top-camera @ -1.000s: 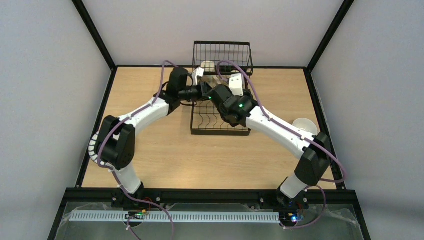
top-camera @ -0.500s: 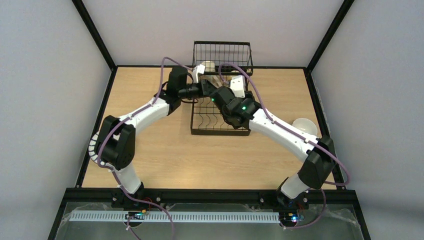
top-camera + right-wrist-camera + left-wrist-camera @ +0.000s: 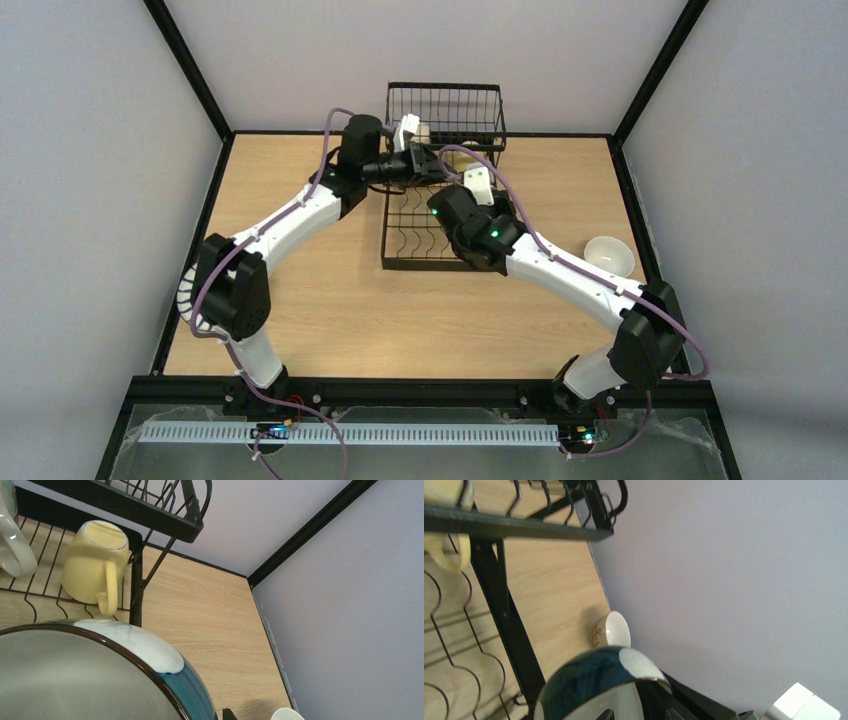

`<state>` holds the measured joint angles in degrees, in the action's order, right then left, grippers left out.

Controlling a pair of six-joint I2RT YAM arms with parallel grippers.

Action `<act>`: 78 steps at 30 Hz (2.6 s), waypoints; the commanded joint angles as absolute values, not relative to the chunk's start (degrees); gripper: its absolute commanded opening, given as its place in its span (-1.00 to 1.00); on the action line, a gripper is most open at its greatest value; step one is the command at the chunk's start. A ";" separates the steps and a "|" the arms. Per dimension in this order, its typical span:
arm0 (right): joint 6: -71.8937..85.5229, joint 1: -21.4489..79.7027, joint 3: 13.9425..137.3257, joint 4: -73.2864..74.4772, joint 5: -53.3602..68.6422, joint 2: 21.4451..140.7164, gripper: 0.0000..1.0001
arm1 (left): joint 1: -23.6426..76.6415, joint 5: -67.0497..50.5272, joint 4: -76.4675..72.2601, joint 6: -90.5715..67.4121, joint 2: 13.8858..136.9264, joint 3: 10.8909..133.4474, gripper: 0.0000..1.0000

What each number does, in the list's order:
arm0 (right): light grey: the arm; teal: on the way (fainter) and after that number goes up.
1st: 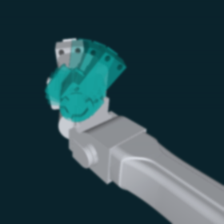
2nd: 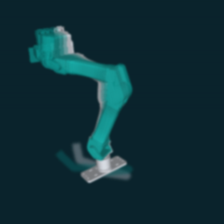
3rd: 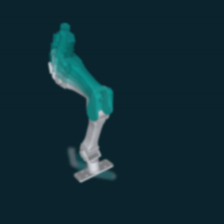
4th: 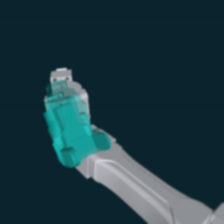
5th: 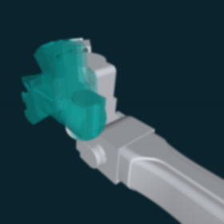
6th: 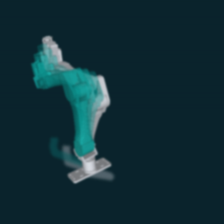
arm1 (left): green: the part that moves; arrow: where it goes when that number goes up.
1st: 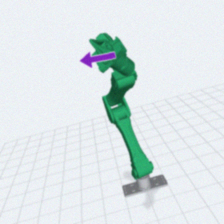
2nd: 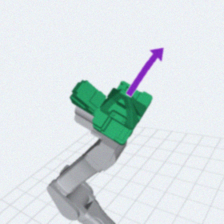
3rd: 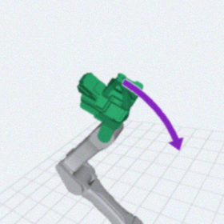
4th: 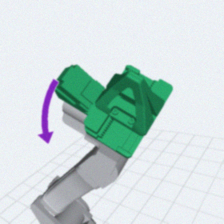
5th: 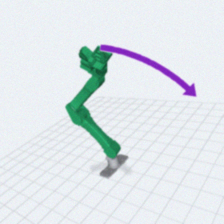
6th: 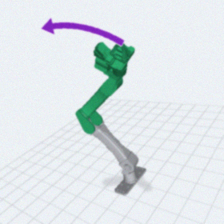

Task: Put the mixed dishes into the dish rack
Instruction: Pass from the right arm to the left

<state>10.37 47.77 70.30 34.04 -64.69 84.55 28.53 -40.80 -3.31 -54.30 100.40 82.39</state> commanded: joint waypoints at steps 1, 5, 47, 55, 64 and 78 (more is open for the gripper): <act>7.78 48.16 69.61 26.35 -70.25 82.91 -1.00 | 29.47 -44.10 5.25 -57.80 101.72 83.93 0.14; 7.33 48.16 68.77 24.77 -71.98 83.38 -1.00 | 29.85 -44.26 9.37 -58.01 101.34 83.57 0.16; 9.22 52.48 67.95 27.50 -75.99 85.02 -1.00 | 34.08 -38.08 0.62 -74.62 104.35 81.57 0.78; 9.48 53.72 68.03 28.42 -77.62 86.40 -1.00 | 34.78 -38.10 0.75 -74.82 107.05 82.91 0.78; 30.04 56.85 73.98 49.85 -85.51 93.84 -1.00 | 35.33 -39.19 2.64 -73.52 109.35 85.85 0.72; 54.02 58.04 83.33 77.34 -88.41 105.12 -1.00 | 36.18 -41.29 4.49 -70.76 109.94 85.69 0.59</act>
<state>50.48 56.55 80.01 74.00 -84.38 105.65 35.73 -41.12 4.49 -72.93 109.65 84.49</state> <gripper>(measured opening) 0.128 0.805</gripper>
